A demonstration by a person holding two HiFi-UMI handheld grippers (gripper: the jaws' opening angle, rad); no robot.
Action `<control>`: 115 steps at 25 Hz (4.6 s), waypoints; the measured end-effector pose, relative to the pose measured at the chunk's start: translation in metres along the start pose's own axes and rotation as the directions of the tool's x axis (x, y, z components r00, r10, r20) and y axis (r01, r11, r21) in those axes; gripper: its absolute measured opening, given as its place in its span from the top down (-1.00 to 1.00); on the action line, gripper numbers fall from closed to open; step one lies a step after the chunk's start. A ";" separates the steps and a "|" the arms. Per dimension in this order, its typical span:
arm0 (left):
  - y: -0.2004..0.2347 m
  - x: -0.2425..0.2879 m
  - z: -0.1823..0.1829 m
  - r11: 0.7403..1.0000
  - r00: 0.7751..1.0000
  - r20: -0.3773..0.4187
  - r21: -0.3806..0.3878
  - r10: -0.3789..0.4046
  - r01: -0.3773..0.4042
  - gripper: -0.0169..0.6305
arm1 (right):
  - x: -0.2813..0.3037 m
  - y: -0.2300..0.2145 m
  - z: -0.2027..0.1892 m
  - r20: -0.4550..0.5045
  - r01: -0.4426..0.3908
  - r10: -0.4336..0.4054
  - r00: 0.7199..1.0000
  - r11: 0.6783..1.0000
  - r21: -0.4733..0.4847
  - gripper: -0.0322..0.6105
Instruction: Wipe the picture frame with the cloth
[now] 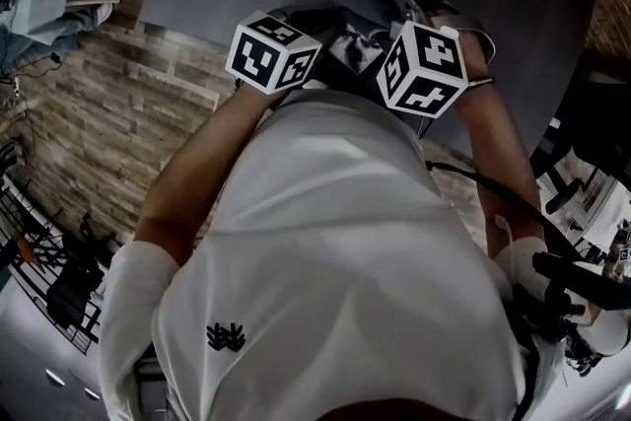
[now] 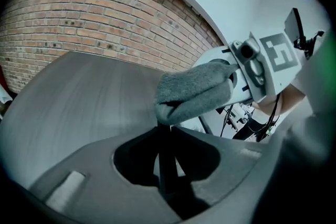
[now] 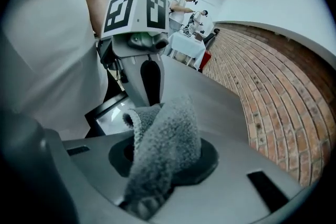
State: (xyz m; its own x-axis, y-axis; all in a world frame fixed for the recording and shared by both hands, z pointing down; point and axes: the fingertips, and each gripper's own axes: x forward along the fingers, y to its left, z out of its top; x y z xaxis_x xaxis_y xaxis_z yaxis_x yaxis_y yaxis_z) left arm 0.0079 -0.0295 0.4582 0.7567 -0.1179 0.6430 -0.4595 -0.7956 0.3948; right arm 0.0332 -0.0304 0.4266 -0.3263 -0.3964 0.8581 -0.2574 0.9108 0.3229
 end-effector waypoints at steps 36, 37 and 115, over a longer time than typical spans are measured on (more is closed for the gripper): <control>0.057 -0.020 0.005 0.823 0.963 0.263 -0.532 -0.061 0.198 0.71 | -0.039 -0.015 -0.027 0.294 0.045 -0.202 0.934 0.884 0.465 0.61; 0.059 -0.020 0.005 0.808 0.959 0.275 -0.550 -0.063 0.211 0.71 | -0.039 -0.011 -0.022 0.317 0.027 -0.195 0.928 0.885 0.465 0.61; 0.054 -0.020 0.024 0.716 0.913 0.383 -0.598 -0.138 0.359 0.71 | -0.070 -0.013 -0.009 0.573 -0.210 -0.132 0.809 0.846 0.491 0.61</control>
State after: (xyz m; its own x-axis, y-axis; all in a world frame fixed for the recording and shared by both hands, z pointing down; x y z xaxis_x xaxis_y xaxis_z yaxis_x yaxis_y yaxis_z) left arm -0.0209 -0.0839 0.4511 0.9328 -0.2253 0.2813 -0.3354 -0.2567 0.9064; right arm 0.0671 -0.0132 0.3660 -0.7511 -0.5070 0.4229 -0.5957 0.7966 -0.1031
